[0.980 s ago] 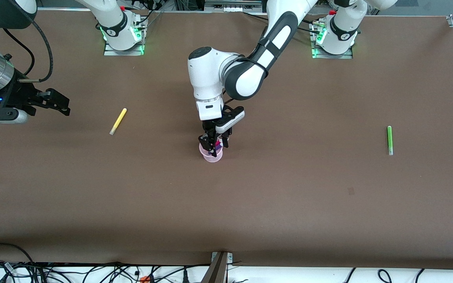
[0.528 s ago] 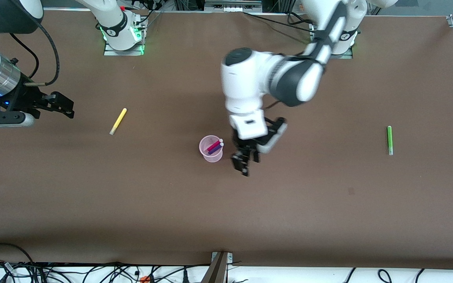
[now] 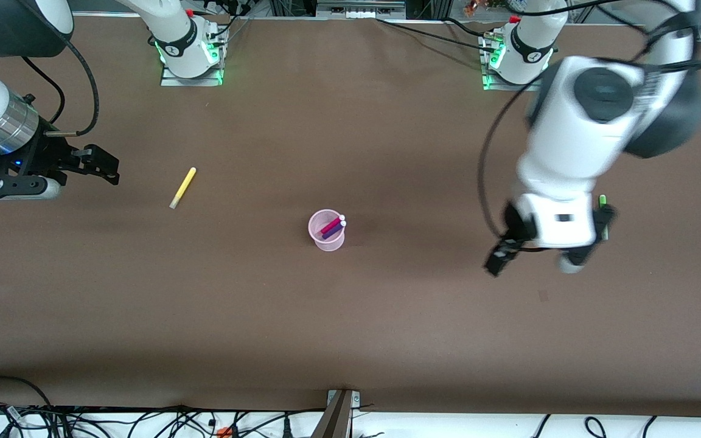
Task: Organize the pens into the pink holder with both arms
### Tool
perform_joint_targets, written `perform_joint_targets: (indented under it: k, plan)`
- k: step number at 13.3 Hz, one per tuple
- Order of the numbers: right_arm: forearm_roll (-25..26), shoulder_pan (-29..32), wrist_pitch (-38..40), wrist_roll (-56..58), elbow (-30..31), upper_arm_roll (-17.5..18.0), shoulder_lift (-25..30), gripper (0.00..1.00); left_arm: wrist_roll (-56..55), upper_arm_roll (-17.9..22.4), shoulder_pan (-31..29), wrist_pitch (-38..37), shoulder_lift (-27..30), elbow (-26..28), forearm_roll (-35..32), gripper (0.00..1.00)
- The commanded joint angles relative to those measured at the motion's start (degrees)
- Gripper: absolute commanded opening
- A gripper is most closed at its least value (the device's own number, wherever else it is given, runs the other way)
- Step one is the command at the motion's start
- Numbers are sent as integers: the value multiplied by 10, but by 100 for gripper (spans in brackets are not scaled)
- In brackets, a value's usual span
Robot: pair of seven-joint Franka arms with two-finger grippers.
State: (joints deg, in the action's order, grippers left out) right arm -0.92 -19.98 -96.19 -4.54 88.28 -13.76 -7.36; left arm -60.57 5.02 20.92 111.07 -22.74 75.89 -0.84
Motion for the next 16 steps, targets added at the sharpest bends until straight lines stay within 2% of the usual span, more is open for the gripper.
perform_joint_targets:
  k: [1, 3, 5, 6, 8, 13, 16]
  plan:
    - [11, -3, 2, -5, -9, 0, -1, 100, 175, -11, -57, -32, 66, 76, 41, 91]
    - [11, -3, 2, -5, -8, 0, -1, 100, 294, -11, -88, -62, 91, 102, 52, 94]
    - [11, -3, 3, -5, -8, 0, -1, 100, 388, -11, -111, -72, 129, 154, 64, 97]
    - [11, -3, 3, -5, -8, 0, -1, 100, 422, -11, -119, -72, 148, 183, 64, 100]
    - [11, -3, 3, -4, -8, 0, -1, 100, 473, -10, -128, -79, 175, 216, 64, 100]
    - [11, -3, 3, -4, -8, 0, -1, 100, 506, -7, -129, -167, 175, 161, 63, 100]
    - [11, -3, 3, -5, -8, 0, -1, 100, 559, -5, -129, -201, 178, 156, 59, 100]
